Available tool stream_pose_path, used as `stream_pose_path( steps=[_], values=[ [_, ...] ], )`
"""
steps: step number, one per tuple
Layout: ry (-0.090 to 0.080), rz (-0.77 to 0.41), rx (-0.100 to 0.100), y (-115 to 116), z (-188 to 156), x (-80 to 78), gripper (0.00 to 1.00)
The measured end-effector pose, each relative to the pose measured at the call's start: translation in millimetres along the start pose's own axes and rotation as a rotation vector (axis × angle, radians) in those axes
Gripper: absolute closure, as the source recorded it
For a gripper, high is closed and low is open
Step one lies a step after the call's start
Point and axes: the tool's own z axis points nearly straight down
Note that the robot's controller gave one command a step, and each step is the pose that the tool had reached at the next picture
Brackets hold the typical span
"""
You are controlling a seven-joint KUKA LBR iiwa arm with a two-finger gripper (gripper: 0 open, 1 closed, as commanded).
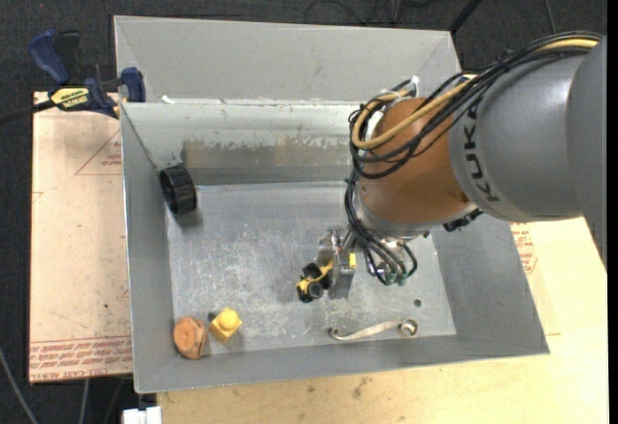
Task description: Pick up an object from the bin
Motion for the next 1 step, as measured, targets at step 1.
stream_pose_path(
  steps=[1],
  values=[
    [0.009,-0.002,0.0,-0.5,15.7,2.4,1.0]
  ],
)
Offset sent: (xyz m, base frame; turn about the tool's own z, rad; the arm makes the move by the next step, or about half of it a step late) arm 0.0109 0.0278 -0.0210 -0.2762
